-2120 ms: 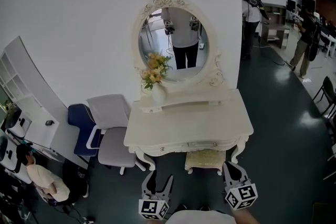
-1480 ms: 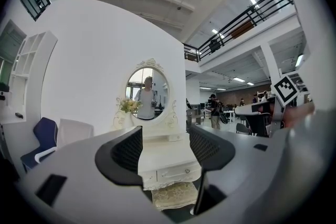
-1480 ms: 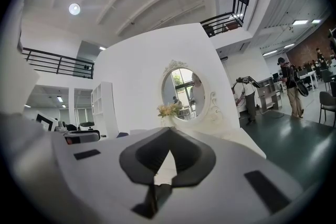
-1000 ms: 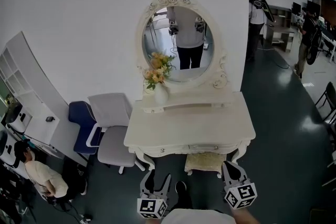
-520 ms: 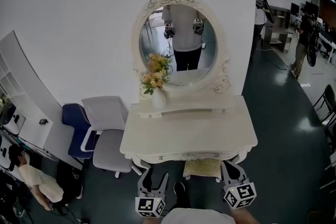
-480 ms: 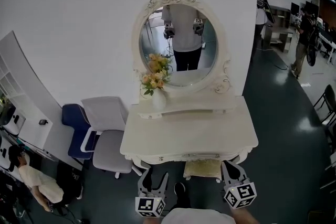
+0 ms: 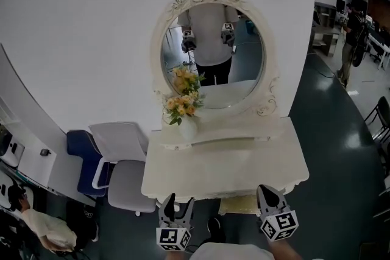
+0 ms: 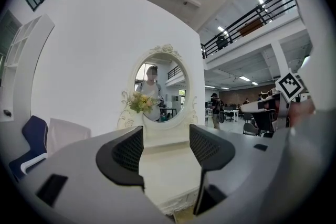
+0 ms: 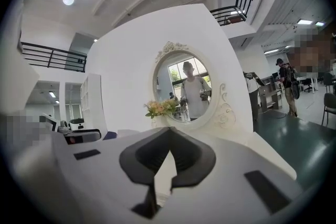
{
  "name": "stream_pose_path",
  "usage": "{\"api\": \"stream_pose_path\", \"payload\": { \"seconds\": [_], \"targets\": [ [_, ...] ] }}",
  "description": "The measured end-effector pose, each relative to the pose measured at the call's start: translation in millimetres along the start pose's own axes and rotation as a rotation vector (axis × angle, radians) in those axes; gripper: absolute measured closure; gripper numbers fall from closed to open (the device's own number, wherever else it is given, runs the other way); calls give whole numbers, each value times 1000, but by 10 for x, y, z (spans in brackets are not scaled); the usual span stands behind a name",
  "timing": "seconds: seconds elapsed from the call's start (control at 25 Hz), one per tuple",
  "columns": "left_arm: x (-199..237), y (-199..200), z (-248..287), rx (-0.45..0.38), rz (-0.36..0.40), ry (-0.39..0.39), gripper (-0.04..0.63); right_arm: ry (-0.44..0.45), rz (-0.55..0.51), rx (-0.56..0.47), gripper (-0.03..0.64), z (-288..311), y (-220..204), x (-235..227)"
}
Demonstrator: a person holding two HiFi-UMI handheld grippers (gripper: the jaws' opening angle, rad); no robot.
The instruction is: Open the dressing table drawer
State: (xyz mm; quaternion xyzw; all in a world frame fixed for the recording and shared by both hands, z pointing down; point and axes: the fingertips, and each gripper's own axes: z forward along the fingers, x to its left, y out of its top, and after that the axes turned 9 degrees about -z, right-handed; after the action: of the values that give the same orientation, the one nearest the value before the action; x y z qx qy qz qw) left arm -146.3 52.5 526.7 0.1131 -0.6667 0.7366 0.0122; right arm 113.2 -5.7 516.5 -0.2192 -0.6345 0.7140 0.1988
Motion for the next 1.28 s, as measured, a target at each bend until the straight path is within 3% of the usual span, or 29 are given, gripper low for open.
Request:
{"api": "stream_pose_path", "payload": {
  "seconds": [0.52, 0.8, 1.28],
  "targets": [
    [804, 198, 835, 37, 11, -45, 324, -61, 11, 16, 607, 982, 112, 66],
    [964, 254, 1139, 44, 19, -74, 324, -91, 24, 23, 607, 1220, 103, 37],
    [945, 267, 1405, 55, 32, -16, 324, -25, 18, 14, 607, 1540, 242, -229]
  ]
}}
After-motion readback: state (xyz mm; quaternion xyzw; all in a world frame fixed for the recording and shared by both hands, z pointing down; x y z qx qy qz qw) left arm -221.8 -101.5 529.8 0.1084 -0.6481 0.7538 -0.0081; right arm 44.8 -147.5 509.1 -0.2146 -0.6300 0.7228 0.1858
